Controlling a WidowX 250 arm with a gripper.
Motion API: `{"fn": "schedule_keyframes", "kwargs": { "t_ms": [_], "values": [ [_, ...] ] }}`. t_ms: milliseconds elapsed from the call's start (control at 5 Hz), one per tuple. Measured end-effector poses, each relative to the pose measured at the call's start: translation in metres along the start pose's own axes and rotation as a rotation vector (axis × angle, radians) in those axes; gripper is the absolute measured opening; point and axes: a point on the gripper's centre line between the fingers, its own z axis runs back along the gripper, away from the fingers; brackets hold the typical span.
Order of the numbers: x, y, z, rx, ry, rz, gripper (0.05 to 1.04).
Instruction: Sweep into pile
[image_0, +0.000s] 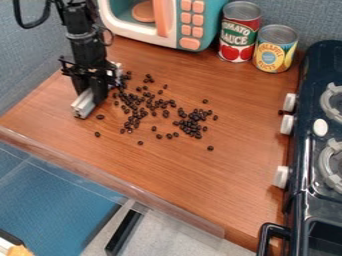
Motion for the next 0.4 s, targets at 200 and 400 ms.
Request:
{"fn": "schedule_keyframes", "kwargs": {
  "t_ms": [200,400],
  "values": [
    [-0.001,-0.013,-0.003,0.023,-0.031,-0.014,0.381],
    [-0.004,-0.028,-0.004,0.037,-0.054,-0.034,0.381]
  ]
}}
